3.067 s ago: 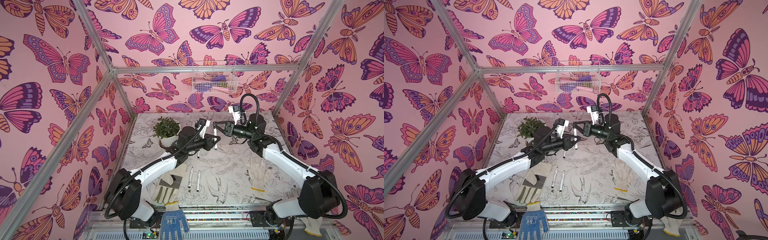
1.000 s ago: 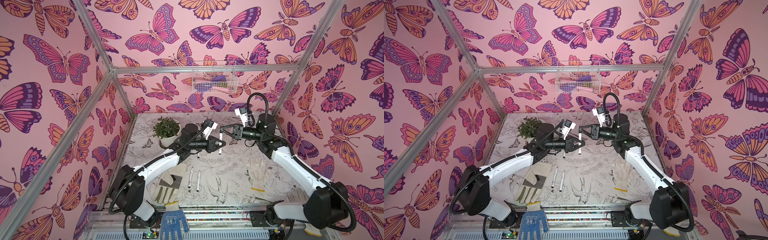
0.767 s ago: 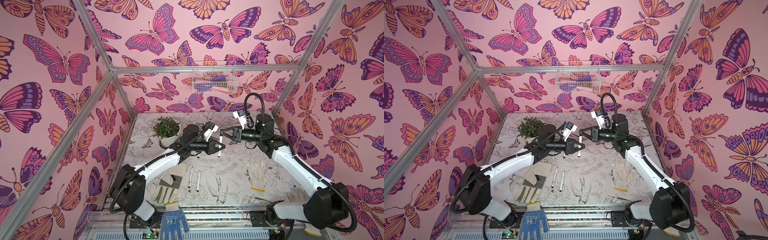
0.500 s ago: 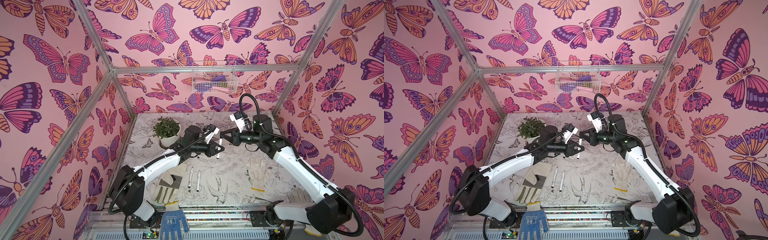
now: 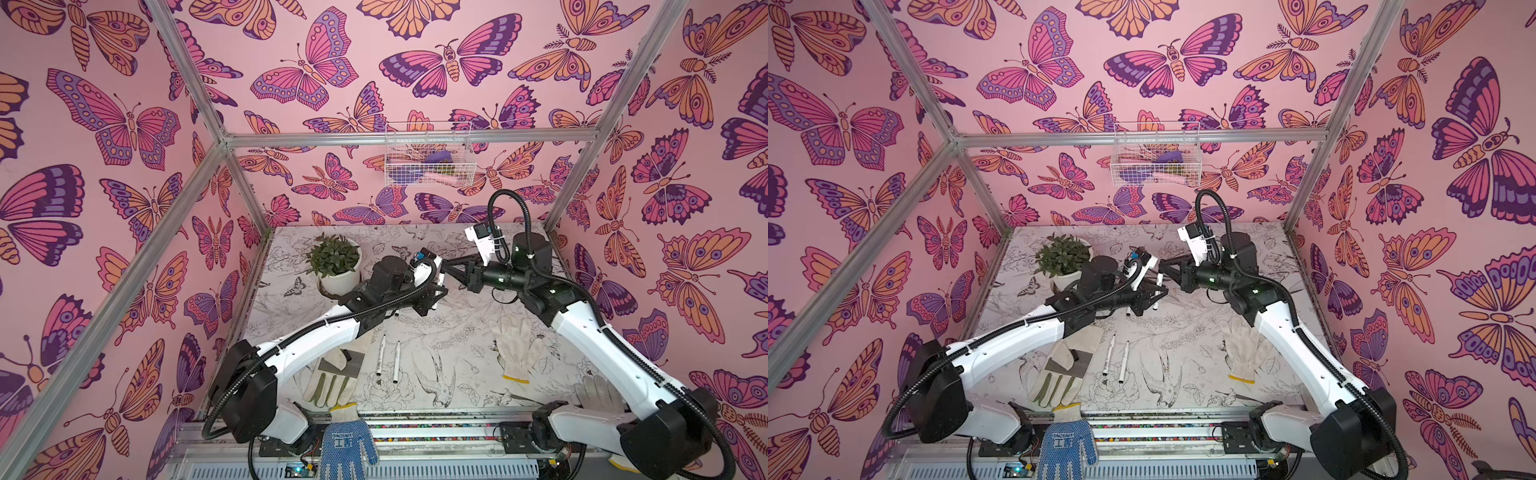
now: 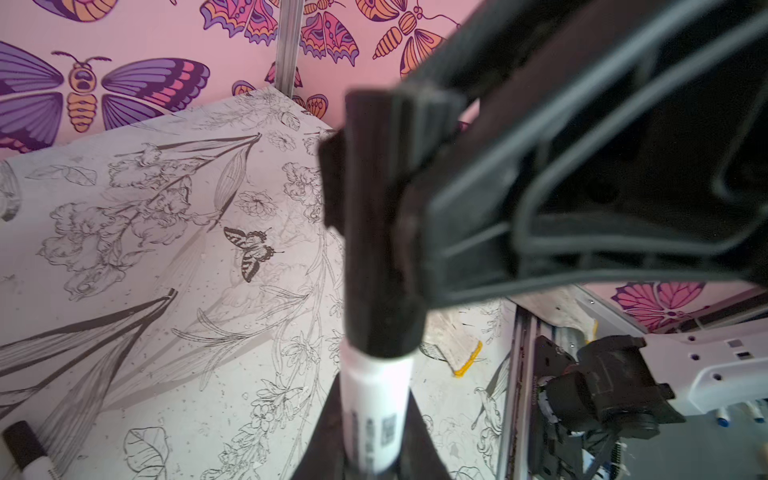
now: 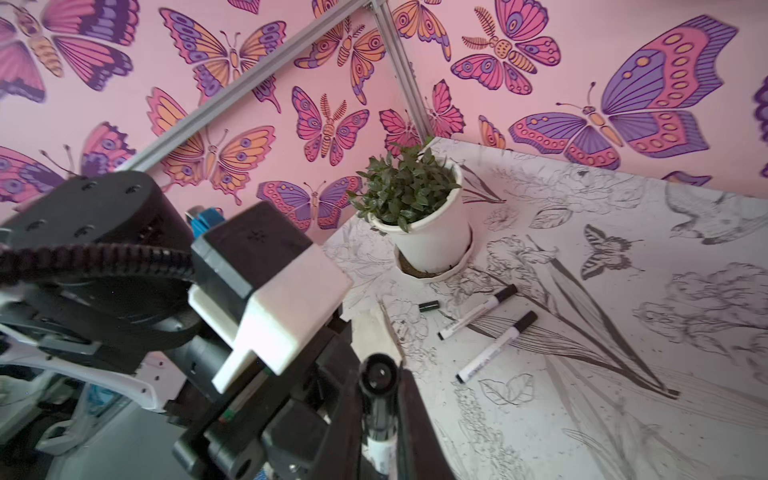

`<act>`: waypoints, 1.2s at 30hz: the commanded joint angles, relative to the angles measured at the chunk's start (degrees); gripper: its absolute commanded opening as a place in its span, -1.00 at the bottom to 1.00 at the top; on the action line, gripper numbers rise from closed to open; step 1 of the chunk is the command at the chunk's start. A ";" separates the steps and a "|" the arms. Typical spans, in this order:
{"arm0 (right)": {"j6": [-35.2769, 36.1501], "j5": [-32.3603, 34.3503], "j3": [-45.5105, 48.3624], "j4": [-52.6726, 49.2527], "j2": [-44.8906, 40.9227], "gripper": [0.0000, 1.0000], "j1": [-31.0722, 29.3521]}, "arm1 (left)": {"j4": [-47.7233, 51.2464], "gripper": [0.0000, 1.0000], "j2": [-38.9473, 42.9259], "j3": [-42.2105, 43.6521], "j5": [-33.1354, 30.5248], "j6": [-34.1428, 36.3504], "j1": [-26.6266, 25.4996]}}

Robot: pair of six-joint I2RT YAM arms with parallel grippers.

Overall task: Insert the pens into the pen caps
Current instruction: 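Press the cap onto the marker tip with the right while the left holds, then open the right gripper off the cap while the left holds the marker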

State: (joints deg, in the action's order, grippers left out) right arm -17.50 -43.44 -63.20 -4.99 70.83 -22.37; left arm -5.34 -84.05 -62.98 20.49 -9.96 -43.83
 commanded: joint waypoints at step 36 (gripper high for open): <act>3.13 -6.35 -5.53 -13.32 -2.85 -0.11 0.52 | -17.38 -1.00 4.00 8.53 -9.42 11.12 -4.77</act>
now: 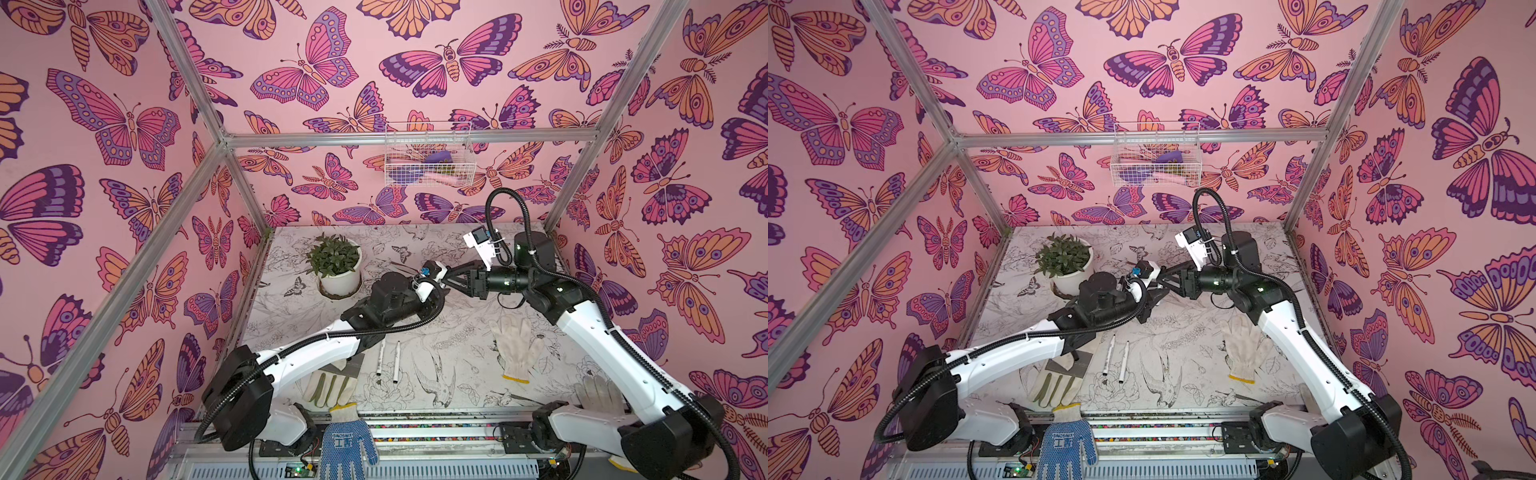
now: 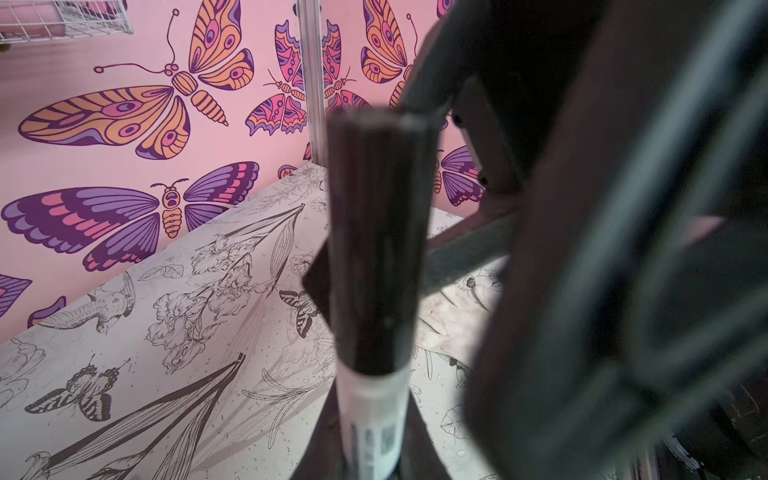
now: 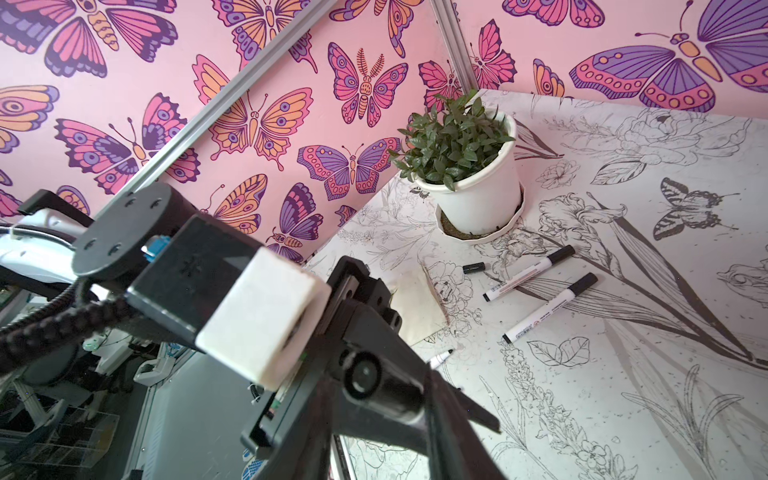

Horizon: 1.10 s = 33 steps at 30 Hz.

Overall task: Insert the pens into the pen caps
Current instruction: 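Open the right gripper off the cap while the left holds the marker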

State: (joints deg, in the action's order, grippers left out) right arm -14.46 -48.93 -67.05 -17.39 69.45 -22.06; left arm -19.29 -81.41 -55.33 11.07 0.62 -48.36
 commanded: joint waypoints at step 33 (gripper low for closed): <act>-7.42 4.34 -0.56 7.07 0.38 -0.48 1.22 | -4.50 -1.00 0.98 1.39 0.84 -0.23 -0.86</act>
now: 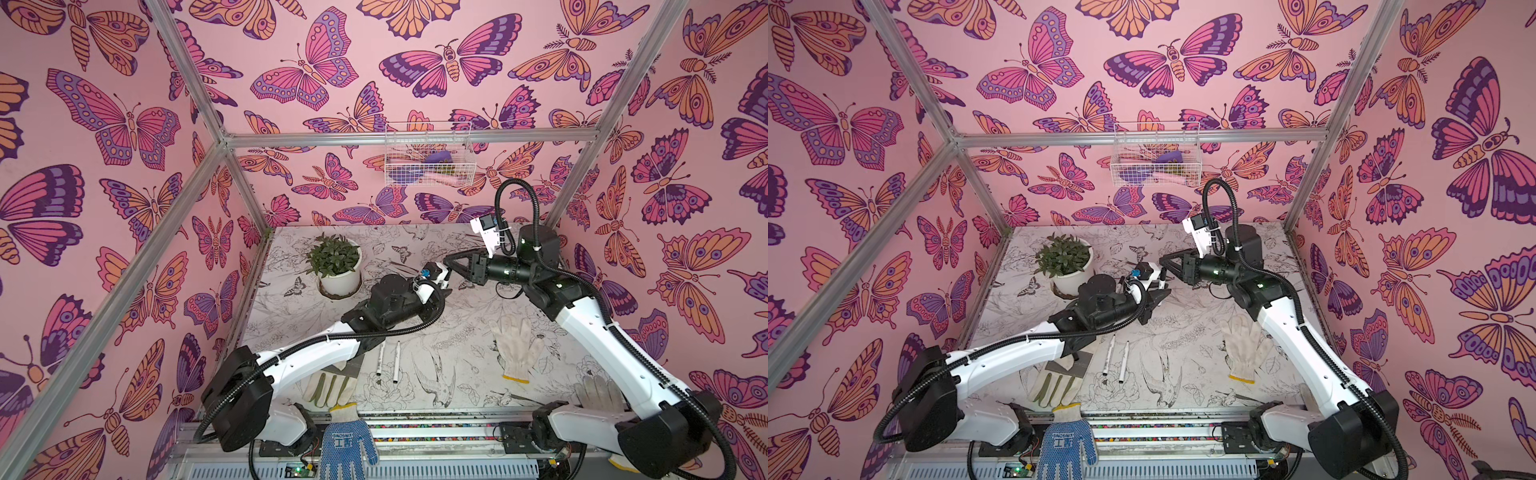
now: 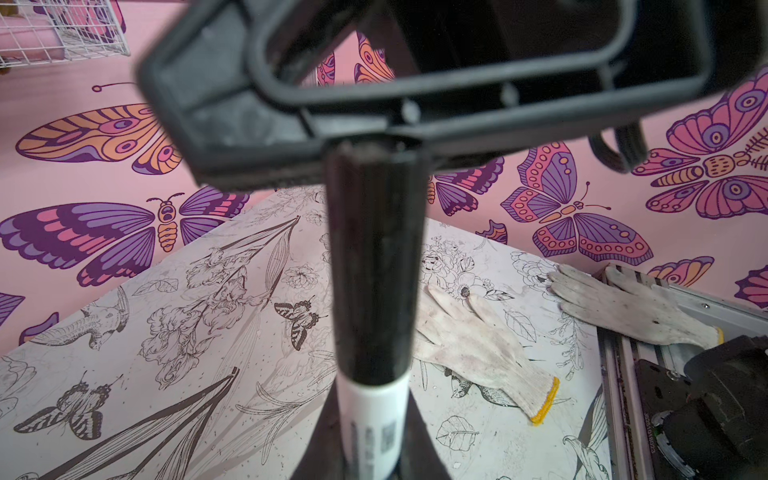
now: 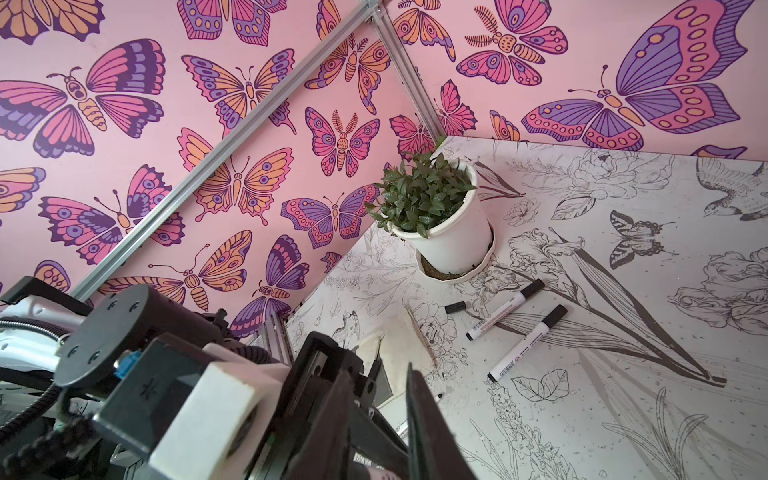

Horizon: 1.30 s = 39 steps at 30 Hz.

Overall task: Insert the pens into the pen caps
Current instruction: 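Open the right gripper off the cap while the left holds the marker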

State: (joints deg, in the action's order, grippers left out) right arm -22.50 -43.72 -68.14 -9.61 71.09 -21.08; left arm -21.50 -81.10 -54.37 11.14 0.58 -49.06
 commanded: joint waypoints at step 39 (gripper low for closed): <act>3.15 -2.28 3.49 -7.38 -2.45 -0.46 -0.85 | -2.58 -1.00 0.13 0.52 -0.88 0.13 -0.25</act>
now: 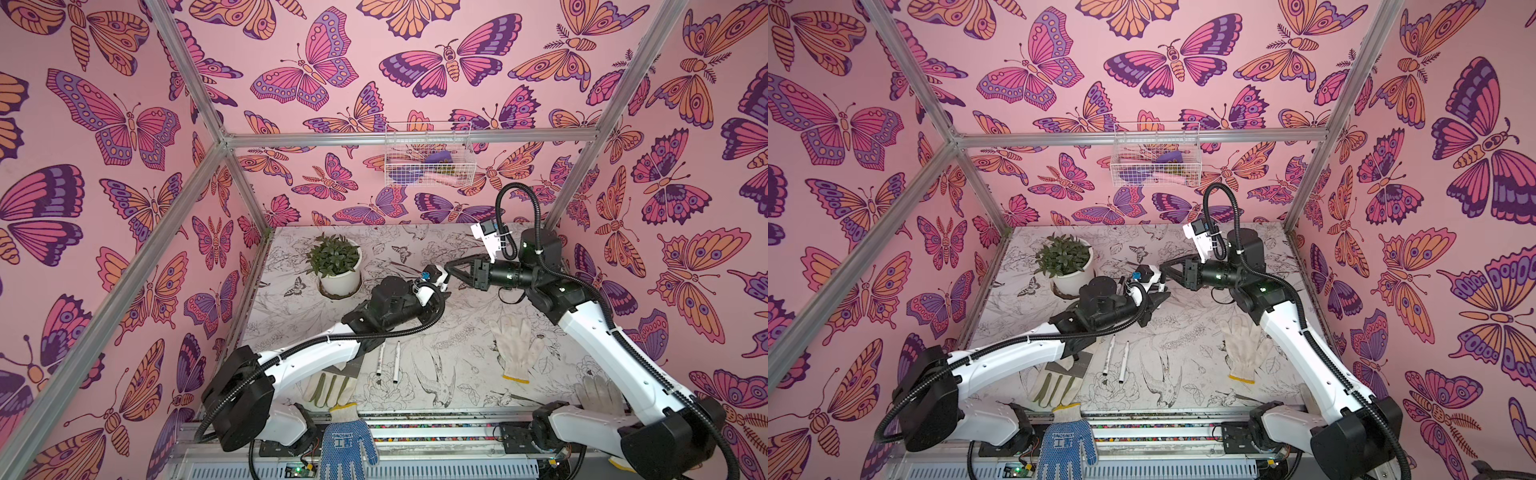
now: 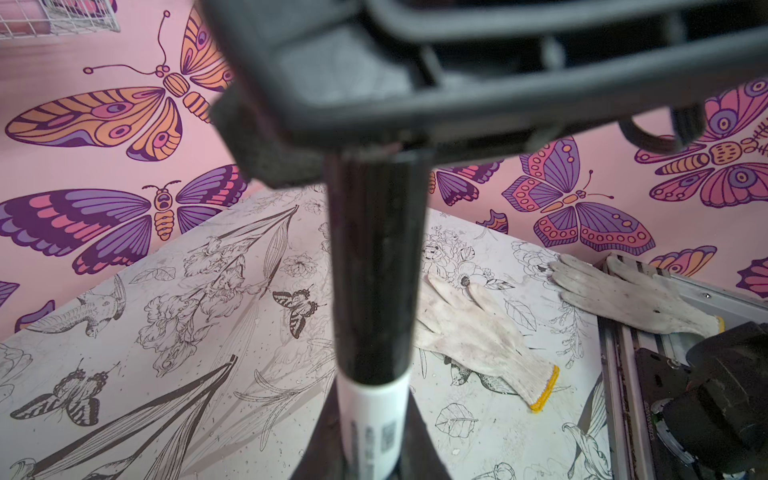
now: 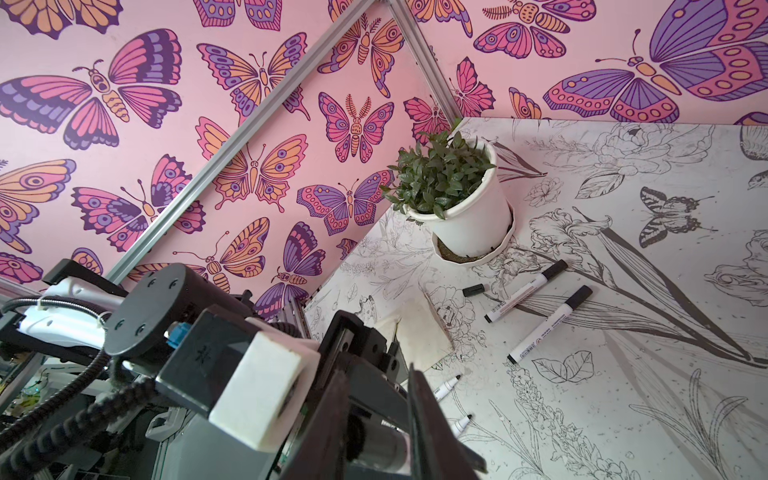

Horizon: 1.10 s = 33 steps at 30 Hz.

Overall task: Insert the pens into the pen caps
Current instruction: 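Open the right gripper off the cap while the left holds the marker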

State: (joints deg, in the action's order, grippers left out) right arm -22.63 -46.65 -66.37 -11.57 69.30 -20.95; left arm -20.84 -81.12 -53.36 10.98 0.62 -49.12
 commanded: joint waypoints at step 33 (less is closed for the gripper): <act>10.12 6.15 10.70 -18.53 0.78 -1.00 -3.24 | -11.36 -1.00 -1.13 -14.90 -1.55 -1.28 0.02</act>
State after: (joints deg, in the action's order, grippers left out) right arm -15.14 -36.93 -60.16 -7.97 65.89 -22.11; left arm -11.07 -85.43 -60.18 10.20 -2.33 -49.30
